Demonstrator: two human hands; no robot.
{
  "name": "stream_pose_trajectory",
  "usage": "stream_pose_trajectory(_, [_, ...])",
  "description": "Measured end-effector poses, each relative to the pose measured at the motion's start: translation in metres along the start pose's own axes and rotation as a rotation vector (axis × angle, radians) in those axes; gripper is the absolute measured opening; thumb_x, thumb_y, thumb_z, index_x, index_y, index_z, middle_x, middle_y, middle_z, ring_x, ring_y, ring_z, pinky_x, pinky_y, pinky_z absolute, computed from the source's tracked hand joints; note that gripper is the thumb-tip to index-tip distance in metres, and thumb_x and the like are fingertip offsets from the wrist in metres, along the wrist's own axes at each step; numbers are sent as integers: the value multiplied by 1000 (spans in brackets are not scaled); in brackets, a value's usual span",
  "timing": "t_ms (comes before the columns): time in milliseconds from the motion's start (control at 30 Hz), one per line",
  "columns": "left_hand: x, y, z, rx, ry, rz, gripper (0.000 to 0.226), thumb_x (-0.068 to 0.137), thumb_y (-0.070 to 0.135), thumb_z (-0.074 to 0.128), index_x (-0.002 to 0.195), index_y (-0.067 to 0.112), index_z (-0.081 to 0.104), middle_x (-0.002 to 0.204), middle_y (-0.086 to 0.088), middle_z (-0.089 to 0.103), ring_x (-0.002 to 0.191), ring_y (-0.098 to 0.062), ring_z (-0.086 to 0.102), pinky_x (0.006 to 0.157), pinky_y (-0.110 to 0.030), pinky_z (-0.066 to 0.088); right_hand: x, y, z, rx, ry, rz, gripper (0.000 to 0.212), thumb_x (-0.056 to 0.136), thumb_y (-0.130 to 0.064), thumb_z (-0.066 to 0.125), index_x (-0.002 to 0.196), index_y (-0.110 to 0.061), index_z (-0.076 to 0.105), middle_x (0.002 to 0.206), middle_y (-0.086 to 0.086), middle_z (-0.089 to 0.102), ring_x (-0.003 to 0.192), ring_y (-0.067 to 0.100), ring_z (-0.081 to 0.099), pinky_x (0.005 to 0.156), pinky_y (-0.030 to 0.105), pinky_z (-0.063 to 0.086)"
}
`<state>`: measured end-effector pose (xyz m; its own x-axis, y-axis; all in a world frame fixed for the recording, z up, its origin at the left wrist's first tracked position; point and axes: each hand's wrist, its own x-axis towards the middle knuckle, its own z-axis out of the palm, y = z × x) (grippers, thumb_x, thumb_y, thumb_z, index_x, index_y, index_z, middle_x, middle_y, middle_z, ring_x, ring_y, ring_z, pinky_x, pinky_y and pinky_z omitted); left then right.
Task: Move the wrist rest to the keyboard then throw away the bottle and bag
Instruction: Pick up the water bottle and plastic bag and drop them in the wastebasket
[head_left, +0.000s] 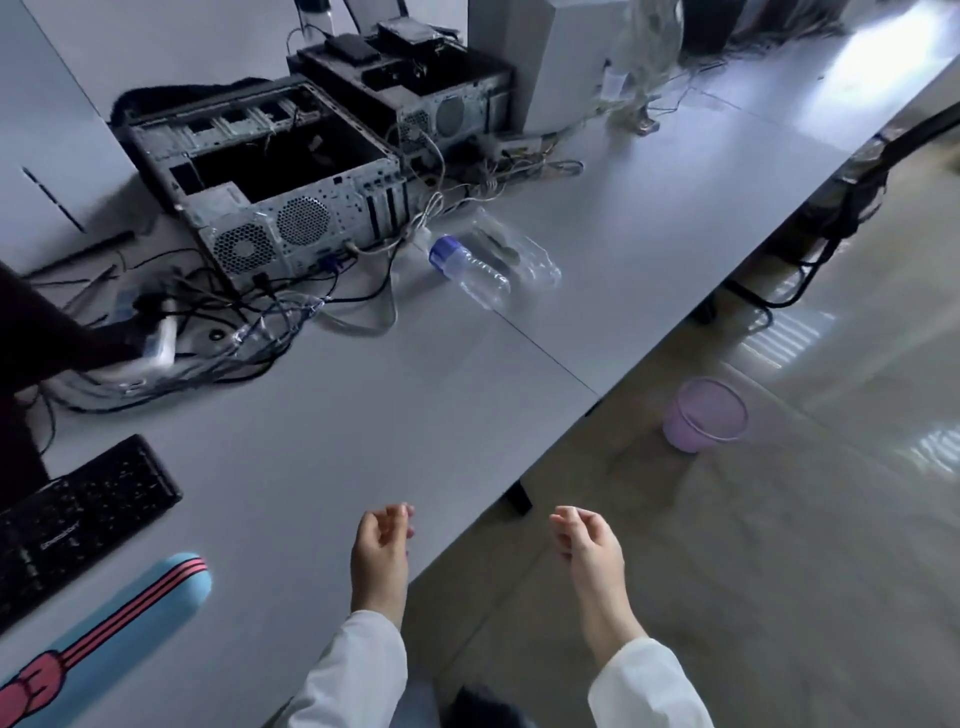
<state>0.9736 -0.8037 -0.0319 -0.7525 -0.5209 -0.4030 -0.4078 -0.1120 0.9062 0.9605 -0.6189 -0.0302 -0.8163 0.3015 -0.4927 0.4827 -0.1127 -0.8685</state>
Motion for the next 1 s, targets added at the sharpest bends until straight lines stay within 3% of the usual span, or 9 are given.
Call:
stream_pose_trajectory(167, [20, 17, 51, 18, -80, -11, 19, 92, 14, 46, 75, 22, 50, 89, -2, 60, 71, -12, 53, 63, -23, 41, 36, -17, -16, 37, 32, 0, 14, 91, -17, 50, 83, -19, 61, 82, -2, 65, 72, 8, 58, 64, 16, 45])
stream_pose_trajectory(467, [110, 66, 135, -26, -66, -68, 16, 92, 12, 46, 77, 18, 48, 99, -9, 60, 68, -11, 52, 66, -27, 42, 150, -87, -13, -144, 36, -75, 5, 86, -20, 60, 82, -22, 61, 86, 6, 67, 80, 19, 62, 80, 37, 50])
stream_pose_trajectory(633, [161, 93, 167, -37, -31, -95, 5, 91, 12, 48, 87, 11, 50, 99, -10, 60, 67, -10, 53, 63, -23, 40, 207, -132, 5, -189, 35, -103, 6, 85, -20, 62, 81, -25, 59, 87, 2, 66, 87, 22, 62, 82, 37, 48])
stream_pose_trajectory(733, [187, 104, 179, -36, 3, -112, 12, 90, 15, 50, 99, 7, 50, 99, -12, 58, 67, -11, 53, 63, -24, 41, 234, -146, 19, -221, -6, -92, 5, 84, -24, 63, 86, -22, 58, 90, 2, 65, 90, 21, 62, 79, 31, 47])
stream_pose_trajectory(800, [204, 112, 185, -30, 20, -119, 17, 90, 16, 51, 103, 5, 51, 99, -12, 58, 69, -15, 54, 64, -24, 41, 252, -156, 32, -261, -50, -75, 18, 83, -28, 64, 96, -18, 56, 91, -3, 63, 90, 17, 61, 79, 28, 46])
stream_pose_trajectory(867, [220, 120, 191, -18, 32, -142, 22, 89, 17, 52, 105, 1, 51, 101, -14, 58, 77, -21, 57, 70, -28, 44, 271, -165, 46, -295, -81, -64, 26, 82, -30, 64, 102, -18, 54, 90, -6, 61, 87, 12, 60, 78, 26, 46])
stream_pose_trajectory(1000, [252, 132, 203, 7, 101, -182, 38, 88, 22, 55, 118, 0, 50, 122, -17, 60, 111, -32, 58, 98, -42, 43, 314, -186, 76, -351, -122, -85, 37, 79, -31, 68, 110, -16, 54, 98, 1, 62, 87, 12, 60, 70, 21, 45])
